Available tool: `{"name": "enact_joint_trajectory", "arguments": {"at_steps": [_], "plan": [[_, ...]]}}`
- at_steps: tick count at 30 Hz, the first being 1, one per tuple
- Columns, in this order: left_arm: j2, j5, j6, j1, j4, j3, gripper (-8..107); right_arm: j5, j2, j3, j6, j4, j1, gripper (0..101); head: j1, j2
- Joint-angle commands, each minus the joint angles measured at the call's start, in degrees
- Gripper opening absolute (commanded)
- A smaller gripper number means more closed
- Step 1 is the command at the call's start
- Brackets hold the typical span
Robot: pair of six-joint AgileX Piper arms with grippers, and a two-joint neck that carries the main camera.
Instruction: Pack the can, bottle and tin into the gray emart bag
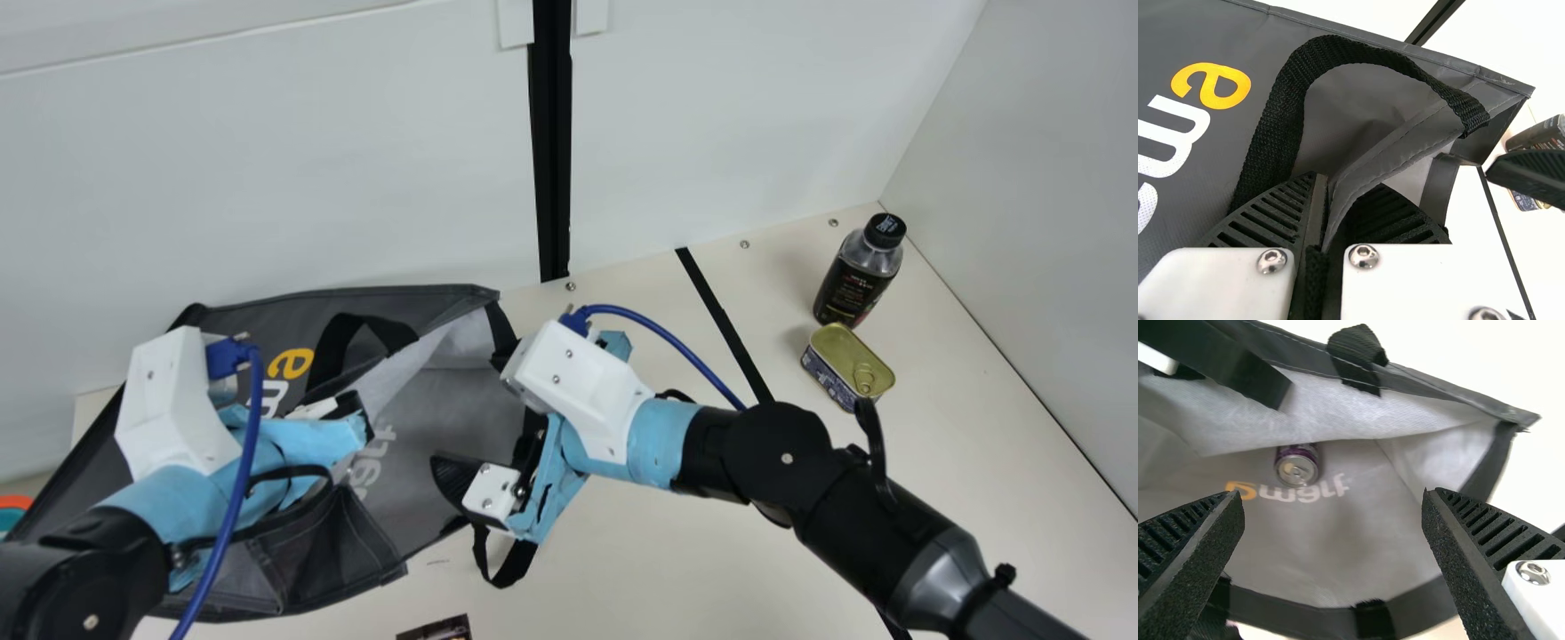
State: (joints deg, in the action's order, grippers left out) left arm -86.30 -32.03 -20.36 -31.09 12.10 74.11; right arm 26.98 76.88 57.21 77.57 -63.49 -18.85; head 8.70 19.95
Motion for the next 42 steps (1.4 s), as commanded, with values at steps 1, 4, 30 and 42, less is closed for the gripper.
{"name": "enact_joint_trajectory", "arguments": {"at_steps": [1, 4, 30, 42], "plan": [[0.0, 0.0, 0.0, 0.0, 0.0, 0.0, 10, 0.0, -0.3, 0.2, -1.0, 1.4, 0.3, 91, 1.3, 0.0], [0.0, 0.0, 0.0, 0.0, 0.0, 0.0, 10, 0.1, -1.1, 0.4, -2.5, 3.5, 1.0, 91, 1.3, 0.0], [0.0, 0.0, 0.0, 0.0, 0.0, 0.0, 10, 3.5, -8.9, 3.2, -15.0, 21.6, 10.2, 91, 1.3, 0.0], [0.0, 0.0, 0.0, 0.0, 0.0, 0.0, 10, 6.4, -12.5, 4.7, -22.4, 31.5, 15.0, 91, 1.3, 0.0]]}}
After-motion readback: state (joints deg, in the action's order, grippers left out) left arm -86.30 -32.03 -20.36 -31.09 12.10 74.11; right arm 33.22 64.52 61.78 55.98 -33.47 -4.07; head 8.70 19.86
